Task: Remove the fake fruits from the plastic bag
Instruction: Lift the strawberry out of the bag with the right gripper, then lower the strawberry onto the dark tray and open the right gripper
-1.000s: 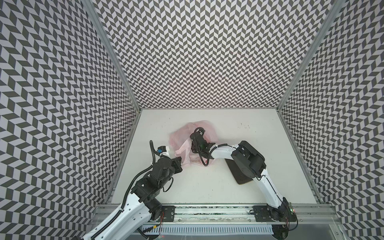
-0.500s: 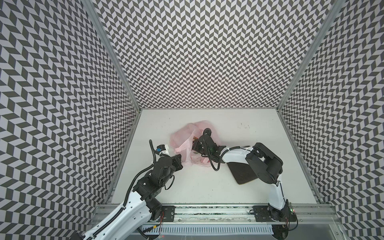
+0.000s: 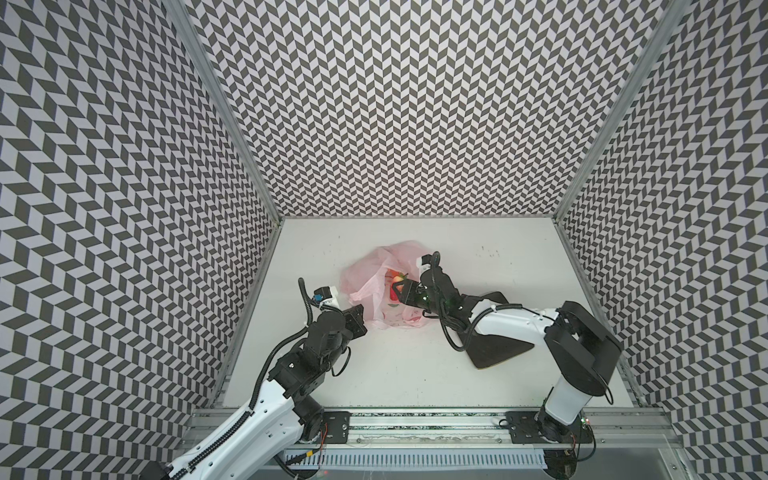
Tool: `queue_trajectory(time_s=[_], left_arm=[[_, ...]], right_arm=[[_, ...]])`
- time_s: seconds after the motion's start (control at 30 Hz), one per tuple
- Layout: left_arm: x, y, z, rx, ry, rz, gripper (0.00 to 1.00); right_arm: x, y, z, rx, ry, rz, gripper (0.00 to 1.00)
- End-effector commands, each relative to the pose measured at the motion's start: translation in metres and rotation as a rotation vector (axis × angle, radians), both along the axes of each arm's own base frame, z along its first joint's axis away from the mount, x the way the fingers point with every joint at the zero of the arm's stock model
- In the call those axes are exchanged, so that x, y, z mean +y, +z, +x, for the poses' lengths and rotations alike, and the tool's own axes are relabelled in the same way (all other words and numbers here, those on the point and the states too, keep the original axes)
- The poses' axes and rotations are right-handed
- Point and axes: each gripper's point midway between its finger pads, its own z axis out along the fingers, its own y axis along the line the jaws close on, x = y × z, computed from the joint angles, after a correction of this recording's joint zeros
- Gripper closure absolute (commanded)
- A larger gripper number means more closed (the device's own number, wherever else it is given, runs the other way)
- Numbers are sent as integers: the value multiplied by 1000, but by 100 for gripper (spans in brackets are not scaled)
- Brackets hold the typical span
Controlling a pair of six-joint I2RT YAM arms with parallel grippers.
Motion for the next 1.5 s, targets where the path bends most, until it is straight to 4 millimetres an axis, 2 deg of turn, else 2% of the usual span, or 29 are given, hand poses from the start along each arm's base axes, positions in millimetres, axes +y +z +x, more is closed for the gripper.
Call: queue_trajectory(time_s=[0.0, 0.2, 0.33, 0.43, 0.53, 0.7, 0.77, 0.83, 0.93, 1.03, 1.2, 1.47], left_arm=[[1, 5, 3, -23, 22, -12, 100], [-1, 1, 4, -19, 12, -11, 100], [-2, 1, 4, -26, 4, -3, 100], [-3, 2, 5, -32, -1, 2, 100], [-3, 3, 5, -36, -4, 5, 100], [-4, 6, 5, -47, -5, 3, 100], [-4, 7, 6, -52, -7, 4, 100], [-4, 7, 6, -52, -7, 6, 100], [-5, 6, 7, -54, -10, 7, 100], [-7, 5, 7, -51, -17, 6, 100], [-8, 8, 8, -53, -25, 12, 100], [-8, 10, 7, -61, -26, 16, 100]], right_arm=[[-17, 28, -8, -53, -5, 3, 82], [-43, 63, -27, -113, 5, -23, 82], [-67, 76, -37, -153, -22, -57, 82], [-88, 86, -40, -188, -71, -84, 82], [-120, 86, -38, -188, -132, -156, 82], [-191, 54, -37, -100, -260, -307, 82], [-209, 38, -42, -59, -278, -362, 82], [-219, 22, -49, -13, -274, -400, 82], [-222, 1, -53, 38, -246, -429, 81], [-216, -11, -49, 53, -185, -462, 82], [-207, -49, -57, 182, -59, -536, 81], [-213, -81, -61, 240, -26, -613, 80]])
